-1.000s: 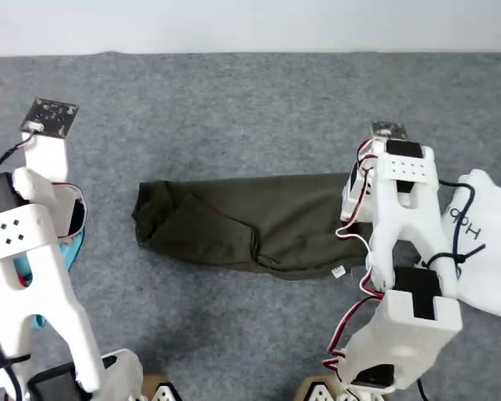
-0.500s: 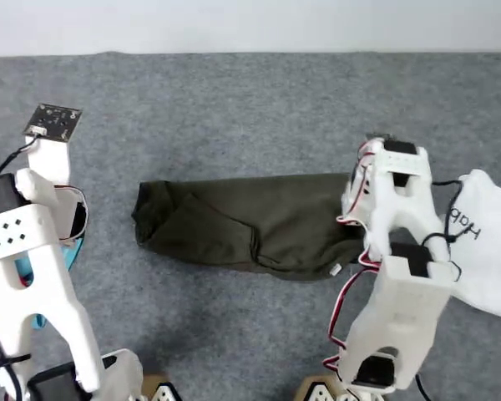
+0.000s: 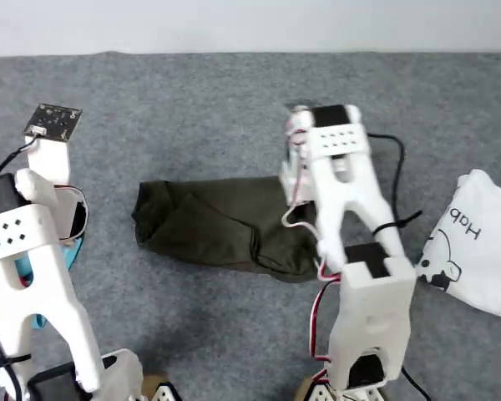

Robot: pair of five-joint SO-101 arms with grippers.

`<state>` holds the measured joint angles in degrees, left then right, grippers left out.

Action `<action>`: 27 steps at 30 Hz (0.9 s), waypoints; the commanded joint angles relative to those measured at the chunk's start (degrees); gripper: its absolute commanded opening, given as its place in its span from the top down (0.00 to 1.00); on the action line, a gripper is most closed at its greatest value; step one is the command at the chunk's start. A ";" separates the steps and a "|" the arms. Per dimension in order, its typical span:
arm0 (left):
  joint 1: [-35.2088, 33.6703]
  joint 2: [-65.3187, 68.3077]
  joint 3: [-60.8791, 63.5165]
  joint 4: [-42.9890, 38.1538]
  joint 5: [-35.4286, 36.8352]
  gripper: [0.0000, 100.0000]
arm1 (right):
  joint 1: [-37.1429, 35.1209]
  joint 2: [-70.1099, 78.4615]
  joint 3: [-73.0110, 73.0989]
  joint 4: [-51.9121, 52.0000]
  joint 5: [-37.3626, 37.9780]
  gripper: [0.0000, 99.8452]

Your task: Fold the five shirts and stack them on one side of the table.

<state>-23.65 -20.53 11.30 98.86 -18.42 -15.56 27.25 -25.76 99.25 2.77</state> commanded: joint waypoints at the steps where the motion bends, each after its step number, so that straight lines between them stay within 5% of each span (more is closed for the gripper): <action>1: 0.44 -1.41 -0.22 -1.93 0.09 0.99 | -6.29 -6.29 -4.57 1.71 0.62 0.99; 12: 0.53 -1.32 1.45 -5.71 0.35 0.99 | -20.97 -4.00 -4.66 -5.41 6.68 0.99; 23: 0.53 -1.85 8.84 -8.26 0.26 0.99 | -28.09 7.16 -5.45 -16.84 6.95 0.99; 27: 0.09 -1.93 8.57 -8.18 0.18 0.99 | -31.16 7.69 -9.85 -15.87 9.41 0.88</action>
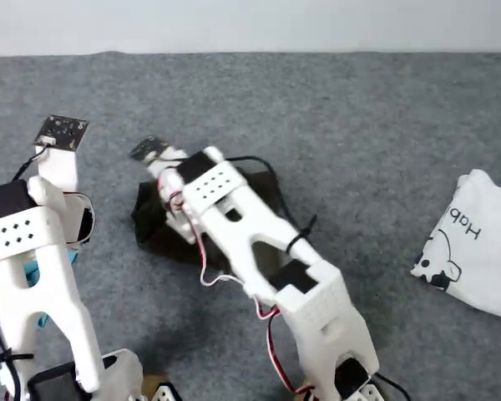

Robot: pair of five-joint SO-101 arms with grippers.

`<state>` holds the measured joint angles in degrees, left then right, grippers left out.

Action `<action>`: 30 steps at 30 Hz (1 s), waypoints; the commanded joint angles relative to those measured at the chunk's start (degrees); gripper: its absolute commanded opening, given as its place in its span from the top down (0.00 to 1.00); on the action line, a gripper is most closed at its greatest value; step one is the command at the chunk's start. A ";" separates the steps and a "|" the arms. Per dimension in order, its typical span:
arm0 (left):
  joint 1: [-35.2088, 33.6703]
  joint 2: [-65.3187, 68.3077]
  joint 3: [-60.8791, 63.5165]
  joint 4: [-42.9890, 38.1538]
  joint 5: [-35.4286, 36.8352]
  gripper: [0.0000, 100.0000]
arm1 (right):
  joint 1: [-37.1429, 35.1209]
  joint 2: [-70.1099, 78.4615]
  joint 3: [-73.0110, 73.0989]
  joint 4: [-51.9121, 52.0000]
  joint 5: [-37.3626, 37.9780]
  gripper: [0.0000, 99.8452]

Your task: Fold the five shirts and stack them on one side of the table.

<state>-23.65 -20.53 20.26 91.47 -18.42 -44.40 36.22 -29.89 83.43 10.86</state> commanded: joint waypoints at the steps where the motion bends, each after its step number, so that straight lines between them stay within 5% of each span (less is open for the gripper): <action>1: 0.09 -1.93 -0.40 -0.62 0.18 0.99 | -2.86 -1.45 -7.12 0.57 1.32 0.85; 6: -2.46 -1.93 -0.48 -0.79 0.26 0.99 | -4.00 -2.59 -16.18 7.08 -2.20 0.73; 14: -10.37 -1.93 -2.33 -0.88 0.00 0.99 | -0.31 -2.33 -22.33 16.66 -2.64 0.72; 21: -18.20 -1.93 -9.98 -0.44 0.09 0.99 | 7.96 4.09 -22.07 15.43 1.32 1.00; 30: -28.92 -1.93 -16.57 2.37 0.18 0.99 | 1.98 12.44 -22.42 15.96 4.22 0.99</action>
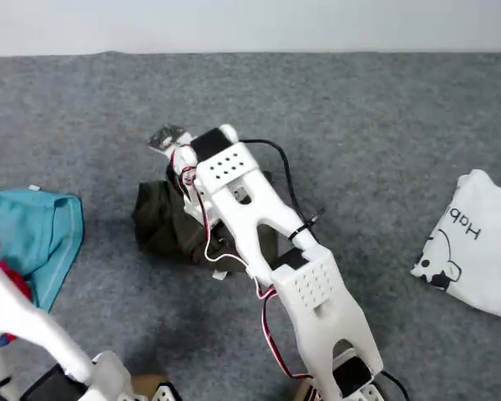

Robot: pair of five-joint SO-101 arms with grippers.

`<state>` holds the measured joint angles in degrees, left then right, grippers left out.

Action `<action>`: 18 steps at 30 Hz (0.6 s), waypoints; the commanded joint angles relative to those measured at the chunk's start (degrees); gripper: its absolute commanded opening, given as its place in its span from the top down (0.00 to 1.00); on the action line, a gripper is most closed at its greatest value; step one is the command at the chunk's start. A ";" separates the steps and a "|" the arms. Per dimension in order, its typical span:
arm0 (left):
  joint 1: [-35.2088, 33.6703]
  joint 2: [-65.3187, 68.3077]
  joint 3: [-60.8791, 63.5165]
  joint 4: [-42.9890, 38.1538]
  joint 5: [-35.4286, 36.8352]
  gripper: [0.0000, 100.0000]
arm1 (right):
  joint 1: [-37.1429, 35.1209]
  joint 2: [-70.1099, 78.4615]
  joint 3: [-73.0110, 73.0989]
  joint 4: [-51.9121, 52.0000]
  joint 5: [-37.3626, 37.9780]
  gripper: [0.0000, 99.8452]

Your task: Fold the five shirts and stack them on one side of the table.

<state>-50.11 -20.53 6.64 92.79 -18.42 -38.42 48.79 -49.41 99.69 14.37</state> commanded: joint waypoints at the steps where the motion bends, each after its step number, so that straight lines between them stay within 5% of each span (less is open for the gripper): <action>1: -3.25 -1.93 -3.03 0.97 0.18 0.99 | -5.85 0.04 -2.90 -1.10 0.70 0.99; 9: -5.01 -1.93 -3.03 0.88 0.09 0.99 | -13.67 -4.00 -8.44 -2.33 0.79 0.99; 18: -4.92 -1.85 -2.95 0.88 0.09 0.99 | -3.74 -5.05 -16.79 1.80 1.05 0.99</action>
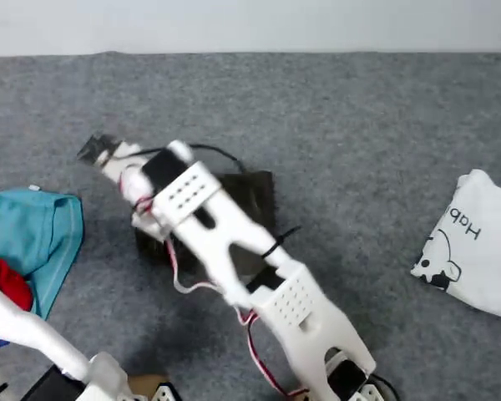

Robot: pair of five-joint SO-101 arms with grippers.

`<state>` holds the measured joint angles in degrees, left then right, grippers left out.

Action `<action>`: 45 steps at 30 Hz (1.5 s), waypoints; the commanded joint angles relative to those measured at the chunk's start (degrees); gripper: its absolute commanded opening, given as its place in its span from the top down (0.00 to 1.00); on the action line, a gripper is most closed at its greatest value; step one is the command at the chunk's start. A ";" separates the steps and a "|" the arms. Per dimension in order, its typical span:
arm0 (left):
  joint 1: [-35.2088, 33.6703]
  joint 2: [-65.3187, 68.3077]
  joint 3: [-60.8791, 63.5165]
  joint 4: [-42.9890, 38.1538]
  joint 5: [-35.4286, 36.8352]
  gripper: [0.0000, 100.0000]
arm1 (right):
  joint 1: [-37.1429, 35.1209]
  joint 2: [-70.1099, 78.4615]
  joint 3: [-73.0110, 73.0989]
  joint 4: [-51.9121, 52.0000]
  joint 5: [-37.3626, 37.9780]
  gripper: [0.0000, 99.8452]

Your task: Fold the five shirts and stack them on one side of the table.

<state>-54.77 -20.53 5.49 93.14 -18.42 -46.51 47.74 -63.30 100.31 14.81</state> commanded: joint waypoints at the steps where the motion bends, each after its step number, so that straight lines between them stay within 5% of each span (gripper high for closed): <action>1: -0.26 -1.85 -1.80 0.53 0.09 0.99 | 5.14 -3.56 -2.46 0.48 0.62 0.99; 16: -0.35 -1.85 -1.80 0.44 0.09 0.99 | -9.19 9.10 -10.55 -1.98 0.53 0.99; 25: -0.35 -1.85 -1.80 0.35 0.09 0.99 | 1.01 5.32 -23.47 1.89 0.62 0.99; 32: -0.35 -1.85 -1.80 0.35 0.09 0.99 | 4.70 7.34 -13.89 2.51 0.35 0.99; 45: -0.35 -1.85 -1.80 0.35 0.09 0.99 | -9.71 10.07 0.35 -1.45 0.09 0.99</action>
<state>-54.77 -20.53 5.49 93.14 -18.42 -52.84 58.11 -62.95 99.96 14.81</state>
